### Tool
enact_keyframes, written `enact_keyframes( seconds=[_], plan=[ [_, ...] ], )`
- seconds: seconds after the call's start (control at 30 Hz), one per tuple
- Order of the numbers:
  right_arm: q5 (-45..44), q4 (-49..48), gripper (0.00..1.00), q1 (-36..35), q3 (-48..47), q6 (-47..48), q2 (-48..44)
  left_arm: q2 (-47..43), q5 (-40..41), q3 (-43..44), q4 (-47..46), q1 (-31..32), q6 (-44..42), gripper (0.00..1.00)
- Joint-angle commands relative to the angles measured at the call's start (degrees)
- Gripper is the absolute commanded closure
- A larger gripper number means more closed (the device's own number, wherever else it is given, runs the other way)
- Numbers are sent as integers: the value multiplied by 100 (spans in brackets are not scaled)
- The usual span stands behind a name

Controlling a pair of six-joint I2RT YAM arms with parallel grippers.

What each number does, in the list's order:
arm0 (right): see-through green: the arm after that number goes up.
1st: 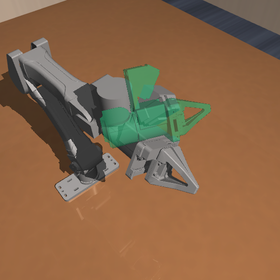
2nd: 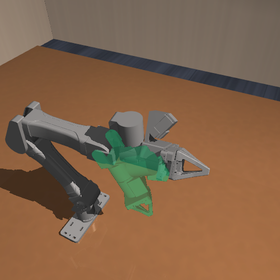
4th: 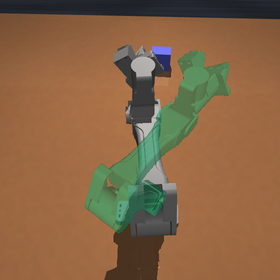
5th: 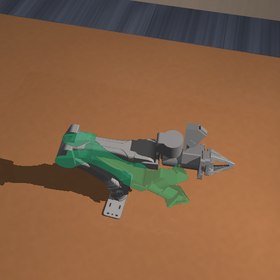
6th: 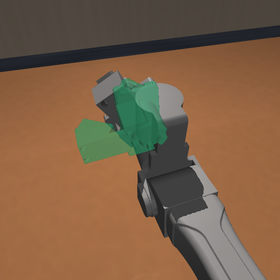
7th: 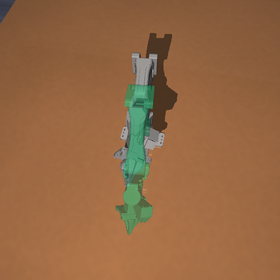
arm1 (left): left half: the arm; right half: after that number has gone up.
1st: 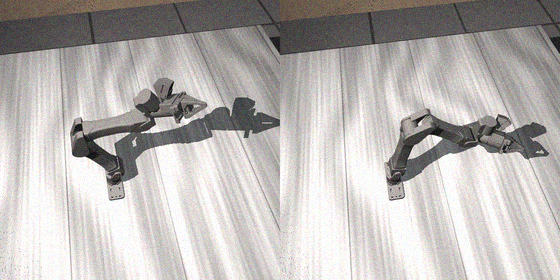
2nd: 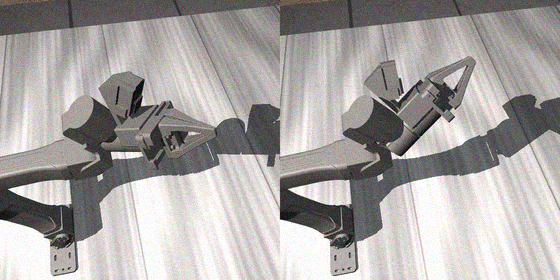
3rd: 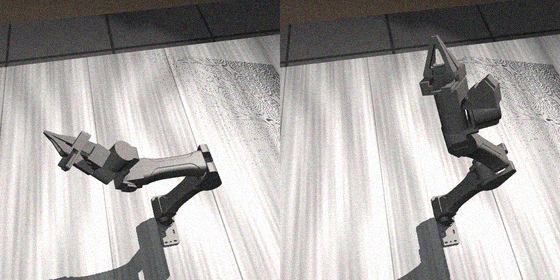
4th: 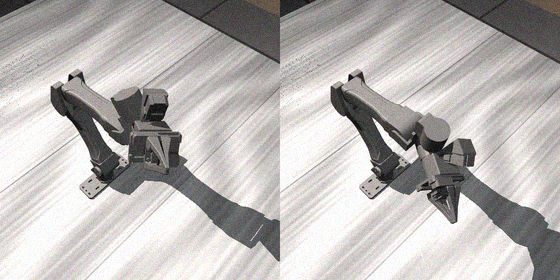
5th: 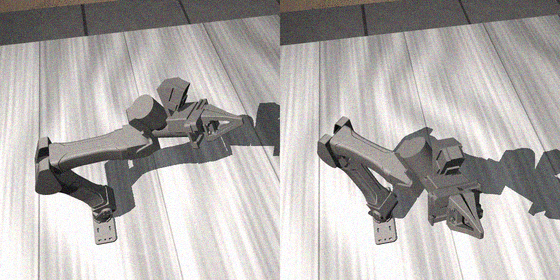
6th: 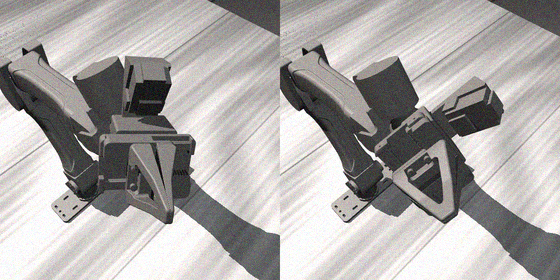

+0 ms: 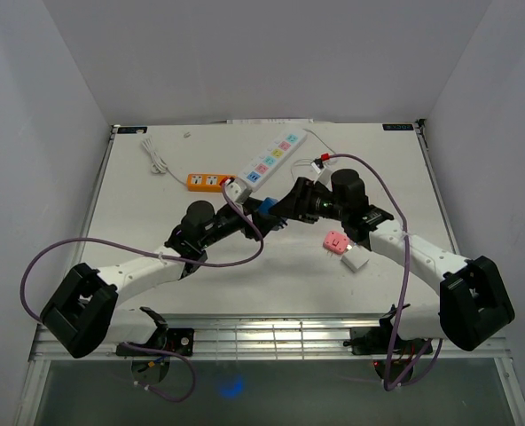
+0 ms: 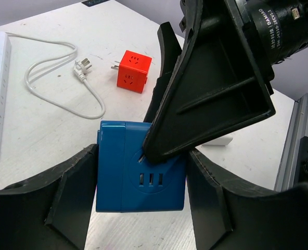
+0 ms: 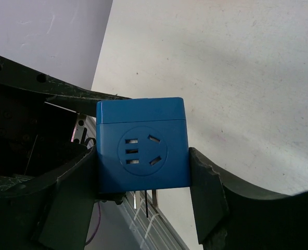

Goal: Insert the plug

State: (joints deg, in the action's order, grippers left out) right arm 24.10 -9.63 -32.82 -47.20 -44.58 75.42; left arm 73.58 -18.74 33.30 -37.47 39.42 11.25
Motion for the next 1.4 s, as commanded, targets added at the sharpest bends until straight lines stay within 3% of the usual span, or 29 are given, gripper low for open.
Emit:
enact_keyframes(
  seconds=[0.0,0.3,0.37,0.6,0.77,0.93,1.13,1.37],
  plan=[
    [-71,-285,59,-76,-105,107,-168,-397,-24,-25,-59,57,176,29],
    [-169,-224,70,-67,-176,169,-212,-792,72,-192,197,57,317,23],
    [-212,-206,72,-49,-184,177,-229,-845,90,-245,205,57,343,2],
    [-396,-127,74,-14,-176,247,-299,-1214,344,-333,381,57,510,2],
    [-459,-92,75,82,-88,502,-396,-1259,1206,-8,1424,40,1221,2],
    [-248,-92,77,240,-79,915,-581,-1004,505,370,1963,-285,1749,2],
    [226,-188,81,530,-18,1443,-905,-837,-1156,441,1771,-1137,2460,2],
    [1043,-1040,82,610,44,1233,-1126,-907,-1579,590,1472,-1191,2812,2]
  ],
)
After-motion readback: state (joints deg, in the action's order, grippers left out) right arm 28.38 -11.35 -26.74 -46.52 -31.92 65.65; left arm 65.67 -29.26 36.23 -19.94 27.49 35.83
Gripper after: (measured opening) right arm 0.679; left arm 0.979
